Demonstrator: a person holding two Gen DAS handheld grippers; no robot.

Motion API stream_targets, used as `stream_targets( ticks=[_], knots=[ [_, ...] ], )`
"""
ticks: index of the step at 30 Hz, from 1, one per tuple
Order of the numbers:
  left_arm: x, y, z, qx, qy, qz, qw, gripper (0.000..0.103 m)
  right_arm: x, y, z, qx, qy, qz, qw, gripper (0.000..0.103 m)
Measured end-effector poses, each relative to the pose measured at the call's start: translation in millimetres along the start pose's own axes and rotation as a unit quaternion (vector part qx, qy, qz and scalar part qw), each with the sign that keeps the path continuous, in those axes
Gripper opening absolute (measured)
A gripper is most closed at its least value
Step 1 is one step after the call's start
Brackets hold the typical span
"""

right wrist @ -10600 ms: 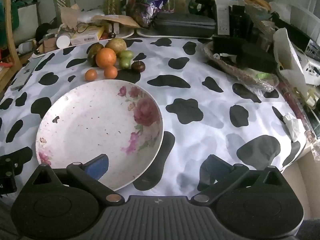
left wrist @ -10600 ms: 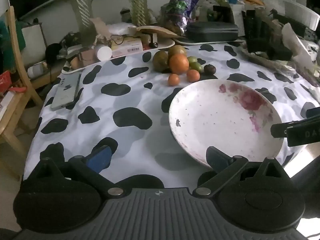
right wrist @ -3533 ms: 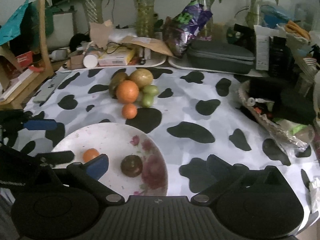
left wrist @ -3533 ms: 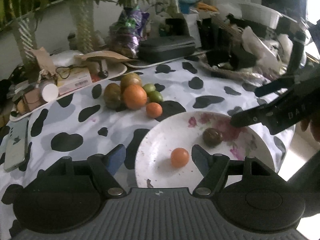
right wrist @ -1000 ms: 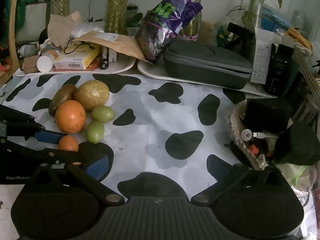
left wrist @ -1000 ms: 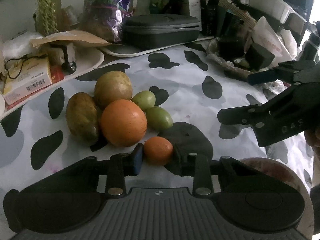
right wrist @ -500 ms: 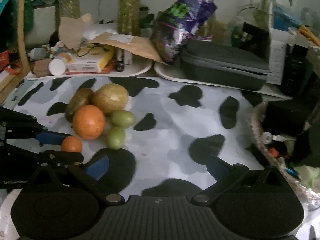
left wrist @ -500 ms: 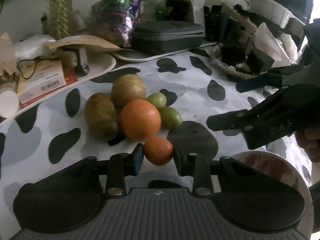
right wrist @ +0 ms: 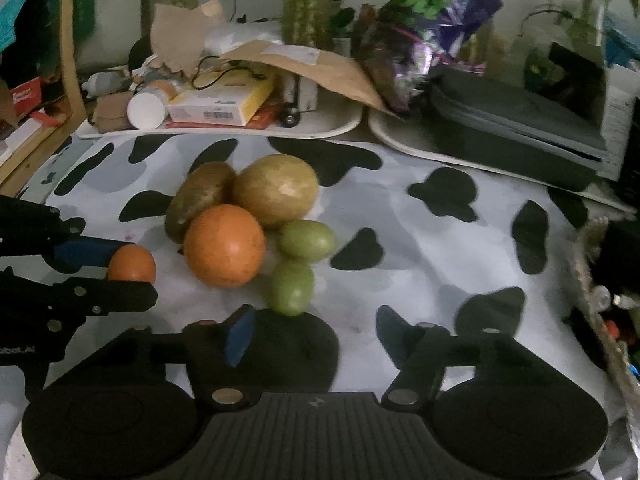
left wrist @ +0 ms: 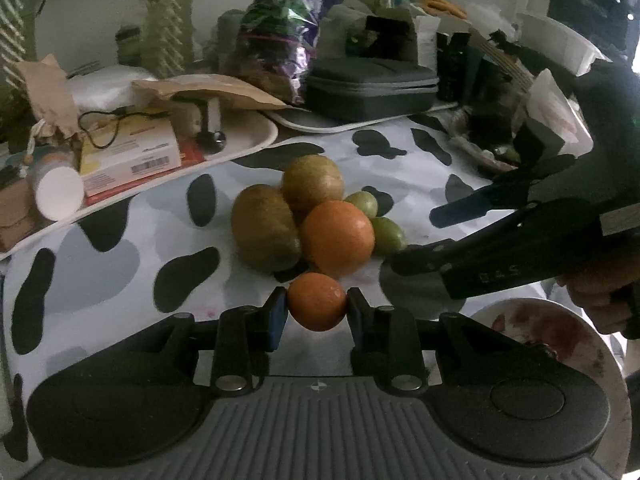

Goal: Organize fruits
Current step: 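Grasp a second small tangerine with the left tool while the right tool grasps a green lime, then carry the tangerine and lime onto the floral plate and open both tools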

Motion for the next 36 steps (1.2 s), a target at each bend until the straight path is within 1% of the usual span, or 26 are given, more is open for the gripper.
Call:
stream_targets(
  ticks=[1, 3, 5, 9, 12, 13, 14, 23, 36],
  knots=[
    [-1.9, 1.5, 0.7, 0.000, 0.001, -0.001, 1.0000, 0.031, -1.7, -2.3, -1.2, -0.001, 0.002, 0.000, 1.000, 0.063],
    [-4.9, 3.8, 1.4, 0.001, 0.002, -0.003, 1.0000, 0.031, -4.2, -6.8, -3.3, -0.004, 0.005, -0.001, 1.000, 0.055],
    [-8.2, 6.3, 2.4, 0.003, 0.005, -0.003, 1.0000, 0.031, -5.3, -10.0, -6.1, -0.002, 0.004, -0.001, 1.000, 0.052],
    [-12.4, 9.8, 3.3, 0.005, 0.008, -0.005, 0.9999, 0.031, -6.9, -14.7, -10.1, -0.003, -0.001, -0.001, 1.000, 0.038],
    [-13.2, 10.5, 3.8, 0.005, 0.007, -0.005, 0.9999, 0.031, -9.0, -16.8, -10.2, -0.005, 0.002, 0.000, 1.000, 0.035],
    [-13.2, 10.4, 3.6, 0.005, 0.007, -0.005, 0.9999, 0.031, -9.4, -16.7, -10.4, -0.004, 0.002, -0.002, 1.000, 0.030],
    [-13.2, 10.4, 3.6, 0.005, 0.008, -0.005, 0.9999, 0.031, -9.0, -16.6, -10.5, -0.004, 0.000, -0.004, 1.000, 0.029],
    [-9.6, 13.8, 2.0, 0.011, 0.005, -0.005, 0.9999, 0.031, -5.5, -7.1, -8.5, 0.001, -0.005, -0.010, 1.000, 0.028],
    [7.7, 29.3, -1.5, 0.035, 0.005, -0.001, 0.9994, 0.031, -2.4, 28.4, -0.6, 0.023, -0.009, -0.024, 0.999, 0.028]
  ],
)
Point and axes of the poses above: each gripper's, at about its wrist camera, not at the fingertips, and y roughly against the way its jaws point, x to its right, z to its underside, the point moved 4 cm from there along -y, roughly the way its jaws point, and after that the axes turned 5 degrees about z, right-handed, at the moved point
